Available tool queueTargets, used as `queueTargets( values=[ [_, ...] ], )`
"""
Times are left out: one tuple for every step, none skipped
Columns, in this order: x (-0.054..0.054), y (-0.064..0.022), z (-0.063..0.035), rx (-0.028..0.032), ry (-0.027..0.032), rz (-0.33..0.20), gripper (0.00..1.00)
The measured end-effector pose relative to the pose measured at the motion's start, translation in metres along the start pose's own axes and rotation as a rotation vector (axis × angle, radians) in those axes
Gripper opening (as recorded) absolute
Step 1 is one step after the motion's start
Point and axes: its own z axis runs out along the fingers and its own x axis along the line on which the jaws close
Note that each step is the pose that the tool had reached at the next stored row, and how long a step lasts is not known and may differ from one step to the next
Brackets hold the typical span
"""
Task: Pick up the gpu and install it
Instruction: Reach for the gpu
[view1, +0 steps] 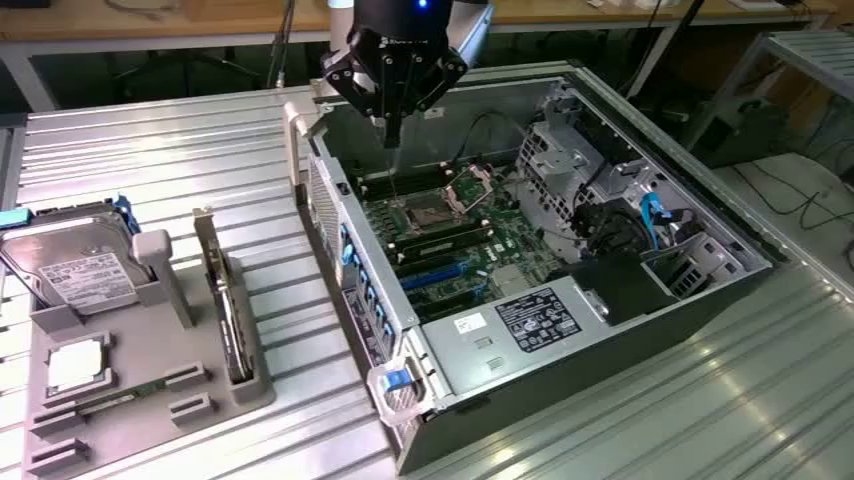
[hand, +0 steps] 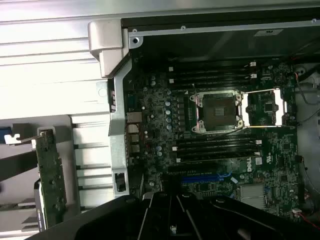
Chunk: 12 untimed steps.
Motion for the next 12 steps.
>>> queueTargets(
  values=[
    [0.0, 0.0, 0.0, 0.0, 0.0, 0.0, 0.11],
    [0.0, 0.0, 0.0, 0.0, 0.0, 0.0, 0.11],
    [0.0, 0.0, 0.0, 0.0, 0.0, 0.0, 0.11],
    [0.0, 0.0, 0.0, 0.0, 0.0, 0.0, 0.11],
    [0.0, 0.0, 0.0, 0.0, 0.0, 0.0, 0.11],
    [0.0, 0.0, 0.0, 0.0, 0.0, 0.0, 0.11],
    [0.0001, 0.0, 0.0, 0.0, 0.0, 0.0, 0.11],
    [0.0005, 0.0, 0.0, -0.0001, 0.0001, 0.0, 0.11],
    [0.0021, -0.0004, -0.0001, -0.0005, 0.0002, 0.0, 0.11],
    [0.0032, -0.0006, -0.0001, -0.0008, 0.0, 0.0, 0.11],
    [0.0044, -0.0007, -0.0001, -0.0008, 0.0, 0.0, 0.11],
    [0.0058, -0.0008, -0.0001, -0.0009, 0.0, 0.0, 0.11]
  ],
)
